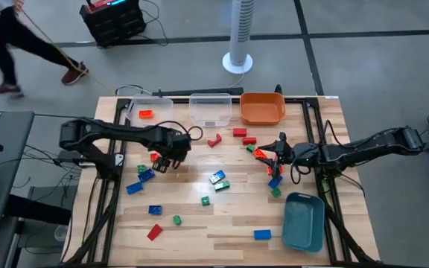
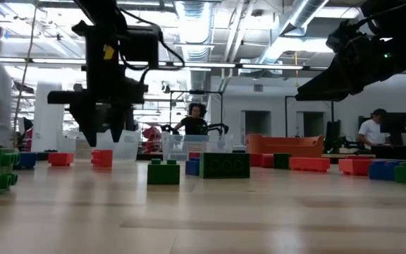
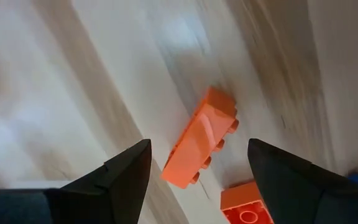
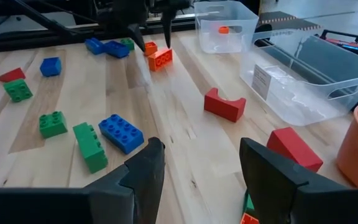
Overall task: Sort blocks
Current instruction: Put the orange game piece into the left transparent bin
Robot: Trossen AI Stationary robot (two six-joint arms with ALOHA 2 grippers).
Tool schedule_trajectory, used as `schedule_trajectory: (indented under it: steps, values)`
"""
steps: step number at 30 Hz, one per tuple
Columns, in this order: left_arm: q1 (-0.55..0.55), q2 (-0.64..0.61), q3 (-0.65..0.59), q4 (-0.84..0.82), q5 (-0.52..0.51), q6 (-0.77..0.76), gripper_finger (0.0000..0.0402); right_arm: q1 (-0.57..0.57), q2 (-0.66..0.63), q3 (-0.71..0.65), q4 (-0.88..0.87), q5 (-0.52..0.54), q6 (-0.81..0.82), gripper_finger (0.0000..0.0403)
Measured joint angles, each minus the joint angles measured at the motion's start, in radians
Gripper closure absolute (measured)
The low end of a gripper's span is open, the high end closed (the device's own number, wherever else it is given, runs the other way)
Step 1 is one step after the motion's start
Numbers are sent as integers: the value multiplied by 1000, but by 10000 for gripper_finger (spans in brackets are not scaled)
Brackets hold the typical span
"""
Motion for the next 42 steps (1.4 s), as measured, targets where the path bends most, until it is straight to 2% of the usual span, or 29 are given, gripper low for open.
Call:
schedule_trajectory:
  steps: [12,16,20,22,26,32,36,42]
  values:
    - [3,143,1,-9,-33,82,150,0,0,0,-1,0,-1,184]
    - [3,166,1,-9,-59,83,199,0,0,0,-1,0,-1,184]
    - [3,168,1,-8,-60,40,287,0,0,0,0,0,0,184]
    - [3,156,1,-15,-59,-6,320,0,0,0,0,0,1,185]
    - [6,91,1,-33,-4,-98,320,0,0,0,0,0,10,185]
    - [25,-52,1,-56,9,-216,320,0,0,0,0,0,19,184]
    - [127,-156,1,-77,-23,-330,320,-3,0,0,4,0,19,185]
    - [403,-201,2,-111,-64,-363,320,-34,0,10,3,1,19,185]
